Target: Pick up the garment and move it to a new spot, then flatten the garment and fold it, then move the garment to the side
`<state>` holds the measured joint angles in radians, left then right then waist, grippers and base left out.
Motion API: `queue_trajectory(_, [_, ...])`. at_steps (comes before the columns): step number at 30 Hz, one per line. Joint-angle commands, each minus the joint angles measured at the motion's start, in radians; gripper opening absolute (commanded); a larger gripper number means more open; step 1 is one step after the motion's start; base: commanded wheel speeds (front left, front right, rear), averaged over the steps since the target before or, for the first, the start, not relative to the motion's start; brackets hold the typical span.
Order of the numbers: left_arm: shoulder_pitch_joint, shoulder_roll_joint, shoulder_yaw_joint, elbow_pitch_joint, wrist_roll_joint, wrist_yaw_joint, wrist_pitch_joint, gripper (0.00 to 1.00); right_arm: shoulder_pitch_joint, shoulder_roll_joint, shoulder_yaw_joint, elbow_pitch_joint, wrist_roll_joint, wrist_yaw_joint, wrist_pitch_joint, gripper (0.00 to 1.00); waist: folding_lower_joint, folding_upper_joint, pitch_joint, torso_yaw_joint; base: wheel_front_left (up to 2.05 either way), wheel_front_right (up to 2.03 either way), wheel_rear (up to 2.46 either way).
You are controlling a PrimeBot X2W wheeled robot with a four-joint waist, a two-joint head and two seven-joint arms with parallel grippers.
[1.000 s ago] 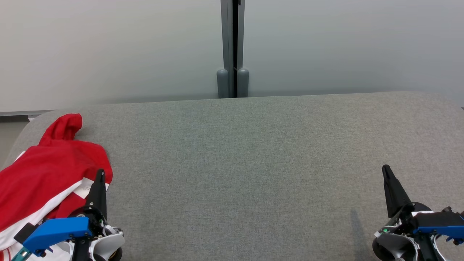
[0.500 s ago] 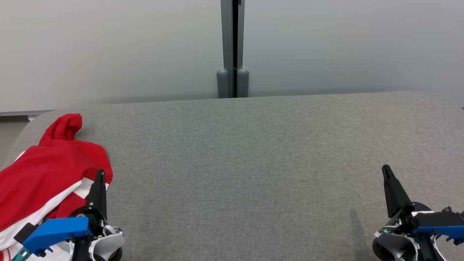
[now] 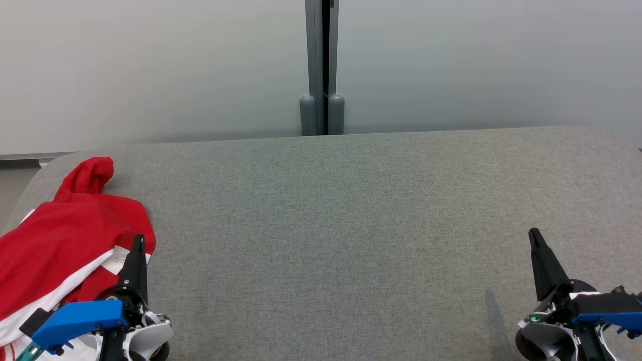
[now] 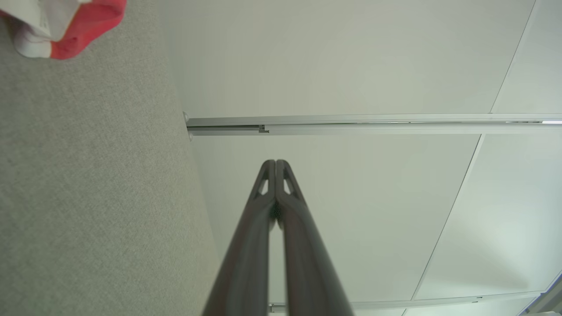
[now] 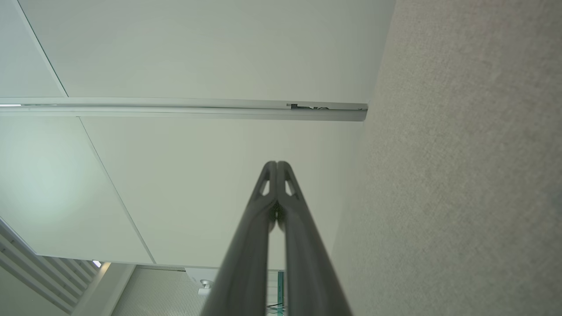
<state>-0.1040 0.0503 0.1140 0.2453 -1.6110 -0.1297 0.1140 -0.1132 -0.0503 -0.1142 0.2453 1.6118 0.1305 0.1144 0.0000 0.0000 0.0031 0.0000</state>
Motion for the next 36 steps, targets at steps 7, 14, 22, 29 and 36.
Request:
queue_trajectory(7, [-0.009, -0.001, 0.002, -0.004, -0.004, -0.002, 0.003, 0.0, 0.012, 0.001, -0.001, -0.004, 0.002, 0.0, 0.002, 0.0, 0.0, 0.0, 0.0, 0.0, 0.0, 0.0, 0.0])
queue_trajectory(14, [-0.009, -0.001, 0.002, -0.004, -0.004, -0.002, 0.003, 0.0, 0.012, 0.001, -0.001, -0.004, 0.002, 0.0, 0.002, 0.0, 0.0, 0.0, 0.0, 0.0, 0.0, 0.0, 0.0])
queue_trajectory(22, [-0.009, -0.001, 0.002, -0.004, -0.004, -0.002, 0.003, 0.0, 0.012, 0.001, -0.001, -0.004, 0.002, 0.0, 0.002, 0.0, 0.0, 0.0, 0.0, 0.0, 0.0, 0.0, 0.0])
queue_trajectory(29, [-0.009, -0.001, 0.002, -0.004, -0.004, -0.002, 0.003, 0.0, 0.012, 0.001, -0.001, -0.004, 0.002, 0.0, 0.002, 0.0, 0.0, 0.0, 0.0, 0.0, 0.0, 0.0, 0.0])
queue_trajectory(36, [-0.009, -0.001, 0.002, -0.004, -0.004, -0.002, 0.003, 0.0, 0.012, 0.001, -0.001, -0.004, 0.002, 0.0, 0.002, 0.0, 0.0, 0.0, 0.0, 0.0, 0.0, 0.0, 0.0])
